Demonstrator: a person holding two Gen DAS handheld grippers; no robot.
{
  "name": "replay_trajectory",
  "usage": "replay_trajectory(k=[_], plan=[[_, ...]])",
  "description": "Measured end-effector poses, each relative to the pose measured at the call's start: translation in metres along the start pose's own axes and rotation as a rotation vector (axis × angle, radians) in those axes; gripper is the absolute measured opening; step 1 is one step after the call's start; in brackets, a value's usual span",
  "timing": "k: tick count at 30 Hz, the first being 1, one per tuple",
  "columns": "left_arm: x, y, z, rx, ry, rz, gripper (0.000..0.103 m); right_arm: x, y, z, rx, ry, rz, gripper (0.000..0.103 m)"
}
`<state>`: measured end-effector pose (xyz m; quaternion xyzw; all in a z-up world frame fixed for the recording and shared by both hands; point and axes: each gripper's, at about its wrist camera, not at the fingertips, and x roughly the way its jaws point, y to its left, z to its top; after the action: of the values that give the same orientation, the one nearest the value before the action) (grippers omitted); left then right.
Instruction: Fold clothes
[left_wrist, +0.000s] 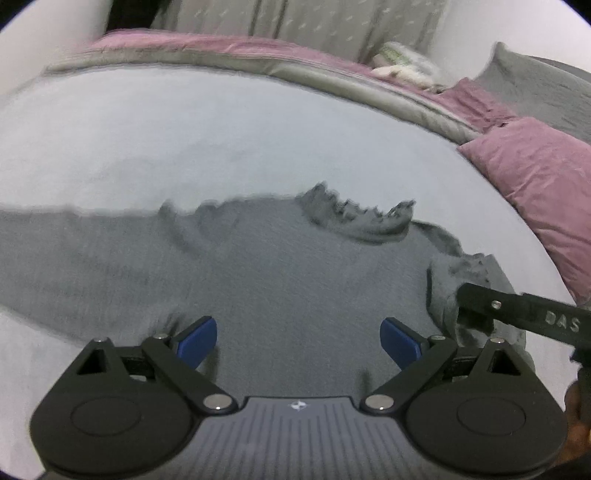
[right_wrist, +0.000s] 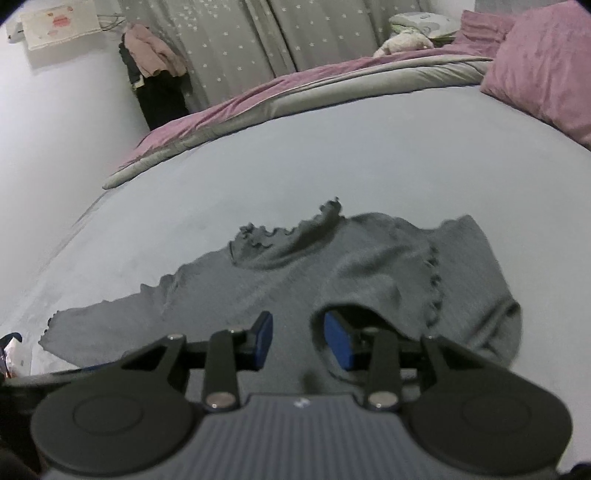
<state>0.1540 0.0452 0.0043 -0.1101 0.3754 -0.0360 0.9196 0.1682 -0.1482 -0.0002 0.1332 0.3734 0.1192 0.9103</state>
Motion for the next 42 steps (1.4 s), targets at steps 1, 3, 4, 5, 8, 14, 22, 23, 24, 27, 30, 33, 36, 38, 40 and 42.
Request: replay_trajectory(k=[1, 3, 4, 5, 8, 14, 22, 23, 24, 27, 30, 33, 36, 38, 40, 42], plan=[[0.002, -0.002, 0.004, 0.037, -0.029, -0.004, 0.096, 0.004, 0.0, 0.004, -0.008, -0.002, 0.007, 0.034], [0.01, -0.004, 0.012, 0.107, -0.067, -0.013, 0.096, 0.012, -0.001, 0.012, -0.023, -0.006, 0.021, 0.034], [0.016, -0.004, 0.017, 0.135, -0.077, -0.018, 0.095, 0.018, -0.003, 0.017, -0.024, -0.009, 0.028, 0.034], [0.024, -0.003, 0.024, 0.155, -0.077, -0.027, 0.095, 0.023, -0.006, 0.021, -0.025, -0.011, 0.035, 0.034], [0.047, 0.001, 0.044, 0.213, -0.076, -0.052, 0.092, 0.043, -0.014, 0.038, -0.048, -0.006, 0.048, 0.034], [0.092, 0.009, 0.071, 0.324, -0.081, -0.093, 0.088, 0.083, -0.034, 0.066, -0.188, 0.007, 0.044, 0.035], [0.13, 0.021, 0.079, 0.327, -0.049, -0.224, 0.078, 0.119, -0.059, 0.081, -0.309, 0.023, 0.1, 0.054], [0.133, 0.02, 0.08, 0.326, -0.052, -0.232, 0.077, 0.122, -0.061, 0.082, -0.315, 0.024, 0.116, 0.054], [0.136, 0.02, 0.08, 0.326, -0.055, -0.238, 0.075, 0.127, -0.064, 0.081, -0.317, 0.025, 0.126, 0.054], [0.141, 0.017, 0.081, 0.319, -0.066, -0.243, 0.057, 0.139, -0.069, 0.076, -0.314, 0.017, 0.136, 0.055], [0.143, 0.023, 0.083, 0.262, -0.069, -0.278, 0.022, 0.142, -0.069, 0.073, -0.319, -0.011, 0.147, 0.048], [0.147, 0.035, 0.085, 0.174, -0.058, -0.308, 0.011, 0.142, -0.067, 0.07, -0.336, -0.024, 0.159, 0.023], [0.141, 0.045, 0.084, 0.106, -0.1, -0.305, 0.01, 0.139, -0.061, 0.066, -0.357, -0.043, 0.15, 0.012], [0.137, 0.05, 0.083, 0.074, -0.134, -0.292, 0.01, 0.135, -0.059, 0.065, -0.361, -0.071, 0.118, 0.011], [0.139, 0.051, 0.082, 0.063, -0.139, -0.27, 0.01, 0.13, -0.061, 0.064, -0.338, -0.093, 0.082, 0.01], [0.148, 0.049, 0.08, 0.073, -0.109, -0.238, 0.011, 0.132, -0.062, 0.063, -0.328, -0.088, 0.055, 0.01]])
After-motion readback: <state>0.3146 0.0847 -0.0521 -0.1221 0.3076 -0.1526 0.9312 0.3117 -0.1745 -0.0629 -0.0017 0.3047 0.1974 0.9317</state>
